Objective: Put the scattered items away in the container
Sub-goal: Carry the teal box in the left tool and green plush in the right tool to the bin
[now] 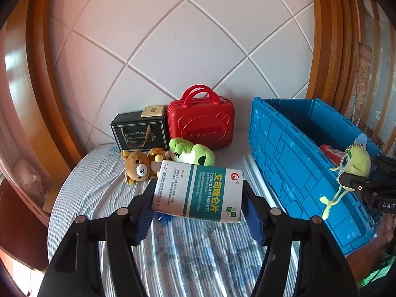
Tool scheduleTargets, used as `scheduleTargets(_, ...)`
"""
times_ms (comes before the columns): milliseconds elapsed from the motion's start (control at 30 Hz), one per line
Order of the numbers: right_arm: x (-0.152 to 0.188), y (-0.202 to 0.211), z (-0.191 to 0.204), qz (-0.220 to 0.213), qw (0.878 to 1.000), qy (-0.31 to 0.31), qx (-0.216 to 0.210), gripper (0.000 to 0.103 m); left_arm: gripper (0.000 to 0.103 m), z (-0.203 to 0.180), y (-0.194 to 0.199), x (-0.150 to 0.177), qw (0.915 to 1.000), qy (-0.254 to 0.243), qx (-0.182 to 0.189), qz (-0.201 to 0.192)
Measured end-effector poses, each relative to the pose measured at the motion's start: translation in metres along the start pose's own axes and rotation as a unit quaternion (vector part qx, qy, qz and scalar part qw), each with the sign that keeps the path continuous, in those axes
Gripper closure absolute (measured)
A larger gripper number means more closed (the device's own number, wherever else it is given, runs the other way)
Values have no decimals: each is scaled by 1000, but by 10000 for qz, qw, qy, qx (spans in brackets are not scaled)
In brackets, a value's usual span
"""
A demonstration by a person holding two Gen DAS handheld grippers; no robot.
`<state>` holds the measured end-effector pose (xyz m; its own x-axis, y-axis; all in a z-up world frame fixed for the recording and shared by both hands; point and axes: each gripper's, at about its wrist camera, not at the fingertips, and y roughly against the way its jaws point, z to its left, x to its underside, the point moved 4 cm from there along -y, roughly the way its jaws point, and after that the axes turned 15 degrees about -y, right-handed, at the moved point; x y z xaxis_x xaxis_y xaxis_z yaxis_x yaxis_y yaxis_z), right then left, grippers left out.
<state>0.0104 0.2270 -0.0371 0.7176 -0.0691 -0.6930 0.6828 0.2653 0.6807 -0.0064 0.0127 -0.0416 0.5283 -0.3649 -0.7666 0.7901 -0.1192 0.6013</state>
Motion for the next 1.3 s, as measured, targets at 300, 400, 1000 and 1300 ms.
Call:
scheduleTargets(300,-9,28,-45,-185,9996,-202,28,43,40,-53,4,-36,9993,-262,200,-203)
scheduleTargets(400,-9,35,-62,-243,9992,-295,73,43,40,-70,3,-48,9986,-364,274,-251)
scheduleTargets(1000,-15,75,-162,-542,9923,-983,530,43,40,-169,-13,-102,9889,-1030,949,-489)
scheduleTargets(1300,-7,92,-206,-664,9849,-1384,794,43,40,-226,-6,-119,9759,-1452,1490,-653)
